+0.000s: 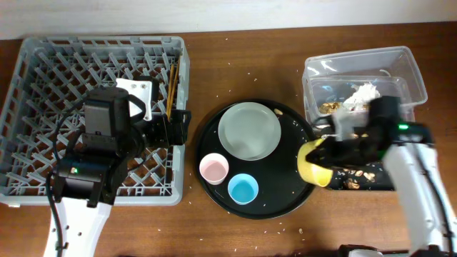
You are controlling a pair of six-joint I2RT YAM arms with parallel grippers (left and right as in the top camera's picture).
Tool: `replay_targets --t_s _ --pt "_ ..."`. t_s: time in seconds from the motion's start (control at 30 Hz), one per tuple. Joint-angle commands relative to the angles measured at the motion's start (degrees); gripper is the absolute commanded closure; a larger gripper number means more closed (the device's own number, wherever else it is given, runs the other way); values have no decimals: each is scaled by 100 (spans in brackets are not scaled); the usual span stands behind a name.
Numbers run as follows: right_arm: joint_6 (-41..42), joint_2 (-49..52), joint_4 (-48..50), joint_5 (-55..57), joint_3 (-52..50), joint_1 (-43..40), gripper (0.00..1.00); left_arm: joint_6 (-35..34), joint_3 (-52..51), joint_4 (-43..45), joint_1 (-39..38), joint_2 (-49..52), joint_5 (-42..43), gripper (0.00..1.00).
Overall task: Sort waste into correct bins and load items into the dishwasher rack
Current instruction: 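Set the empty yellow bowl back on the round tray, then grasp the blue cup with right gripper and lift toward left gripper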
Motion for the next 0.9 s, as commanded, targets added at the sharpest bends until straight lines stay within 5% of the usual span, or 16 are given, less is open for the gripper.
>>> replay_targets --t_s 0.0,0.13,0.17,0.2,0.33,0.47,0.57,0.7,0.87 --pt "1075 323 651 1770 -61 1497 96 68 92 -35 11 -9 70 1" --pt "1593 658 1040 2317 -59 2286 91 68 92 -240 11 -9 85 1" --pt "1563 634 955 2133 -7 2354 66 68 92 -271 11 -9 85 1" --pt "1281 575 804 1762 101 2387 52 70 92 -267 11 -9 85 1" --pt "564 227 595 507 319 2485 39 70 92 -190 11 -9 85 1" --pt "789 455 413 1611 212 3366 37 68 92 -181 11 -9 85 1" --pt "1010 868 649 2304 177 3773 42 68 92 -184 11 -9 87 1" --pt "1099 1613 870 2317 181 3875 96 68 92 -205 11 -9 157 1" --pt "1071 960 326 2430 1099 3851 96 -48 92 -140 11 -9 264 1"
